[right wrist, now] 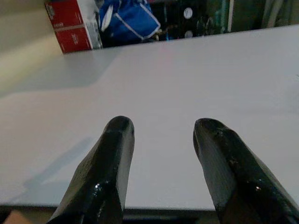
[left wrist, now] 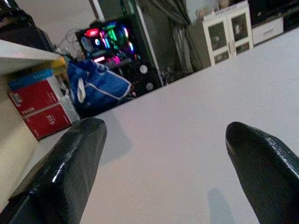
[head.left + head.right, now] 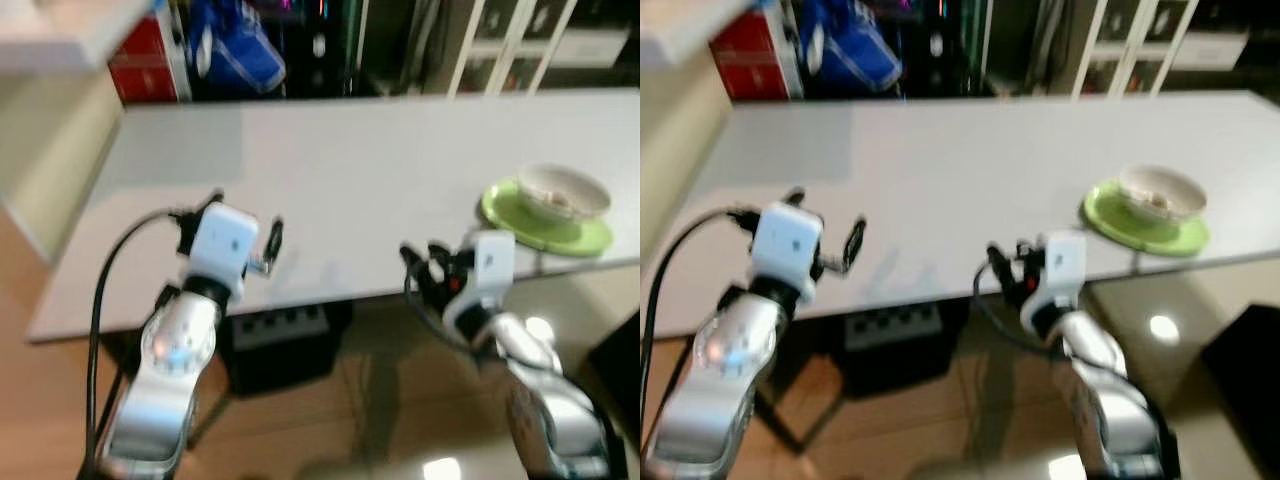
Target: Setting the table
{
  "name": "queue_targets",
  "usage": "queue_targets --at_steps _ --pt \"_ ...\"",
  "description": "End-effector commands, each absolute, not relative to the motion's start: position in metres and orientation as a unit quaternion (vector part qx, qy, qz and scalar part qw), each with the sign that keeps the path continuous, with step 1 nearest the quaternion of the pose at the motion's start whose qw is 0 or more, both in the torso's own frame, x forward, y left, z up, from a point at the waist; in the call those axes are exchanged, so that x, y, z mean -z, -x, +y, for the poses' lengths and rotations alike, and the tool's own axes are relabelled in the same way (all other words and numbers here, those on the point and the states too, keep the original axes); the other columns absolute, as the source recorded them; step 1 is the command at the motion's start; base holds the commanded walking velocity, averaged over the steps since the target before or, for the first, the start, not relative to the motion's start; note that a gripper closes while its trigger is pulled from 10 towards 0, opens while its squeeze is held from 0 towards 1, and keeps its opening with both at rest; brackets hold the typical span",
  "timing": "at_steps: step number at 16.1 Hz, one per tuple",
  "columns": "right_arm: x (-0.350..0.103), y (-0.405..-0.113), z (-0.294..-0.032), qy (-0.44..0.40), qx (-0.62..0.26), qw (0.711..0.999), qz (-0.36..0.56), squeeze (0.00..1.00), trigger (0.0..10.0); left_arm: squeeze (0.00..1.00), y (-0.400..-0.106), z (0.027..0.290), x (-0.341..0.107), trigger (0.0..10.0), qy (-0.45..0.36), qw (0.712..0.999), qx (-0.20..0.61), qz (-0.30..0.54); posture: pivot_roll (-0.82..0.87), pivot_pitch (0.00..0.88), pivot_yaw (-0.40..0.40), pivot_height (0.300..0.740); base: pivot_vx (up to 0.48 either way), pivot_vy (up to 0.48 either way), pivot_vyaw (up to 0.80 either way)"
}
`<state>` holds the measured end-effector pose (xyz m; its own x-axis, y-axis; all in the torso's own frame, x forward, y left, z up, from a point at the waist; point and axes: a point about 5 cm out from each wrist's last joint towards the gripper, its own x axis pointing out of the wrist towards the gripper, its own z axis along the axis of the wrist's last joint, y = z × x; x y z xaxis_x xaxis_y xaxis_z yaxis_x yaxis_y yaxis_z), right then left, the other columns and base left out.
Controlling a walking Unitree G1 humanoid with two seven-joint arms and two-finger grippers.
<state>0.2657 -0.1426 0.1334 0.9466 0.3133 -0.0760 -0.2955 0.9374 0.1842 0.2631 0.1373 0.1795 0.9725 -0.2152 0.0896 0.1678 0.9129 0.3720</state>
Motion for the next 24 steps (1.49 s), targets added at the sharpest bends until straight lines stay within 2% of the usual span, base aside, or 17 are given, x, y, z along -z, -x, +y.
queue_targets --at_steps 1,10,15,18,21,24 --pt "-0.136 -0.268 -0.138 -0.084 -0.158 0.983 0.044 0.0 10.0 0.0 -0.265 0.142 -0.181 10.0 -0.193 0.975 0.086 -0.064 0.05 0.0 -0.043 0.74 0.0 0.428 0.0" --pt "-0.134 -0.266 -0.13 -0.083 -0.163 0.982 0.046 0.0 10.0 0.0 -0.265 0.153 -0.178 10.0 -0.201 0.975 0.072 -0.055 0.05 0.0 -0.035 0.74 0.0 0.429 0.0" --pt "-0.133 -0.271 -0.137 -0.082 -0.149 0.984 0.044 0.0 10.0 0.0 -0.266 0.15 -0.18 10.0 -0.204 0.974 0.08 -0.059 0.07 0.0 -0.037 0.74 0.0 0.425 0.0" --pt "-0.132 -0.271 -0.126 -0.08 -0.164 0.982 0.045 0.0 10.0 0.0 -0.268 0.157 -0.179 10.0 -0.21 0.974 0.07 -0.056 0.06 0.0 -0.03 0.74 0.0 0.42 0.0" --pt "-0.132 -0.273 -0.134 -0.076 -0.161 0.983 0.049 0.0 10.0 0.0 -0.266 0.154 -0.177 10.0 -0.215 0.972 0.077 -0.056 0.08 0.0 -0.058 0.74 0.0 0.416 0.0" --pt "-0.132 -0.279 -0.127 -0.077 -0.17 0.981 0.047 0.0 10.0 0.0 -0.262 0.157 -0.176 10.0 -0.214 0.973 0.074 -0.054 0.08 0.0 -0.062 0.74 0.0 0.414 0.0"
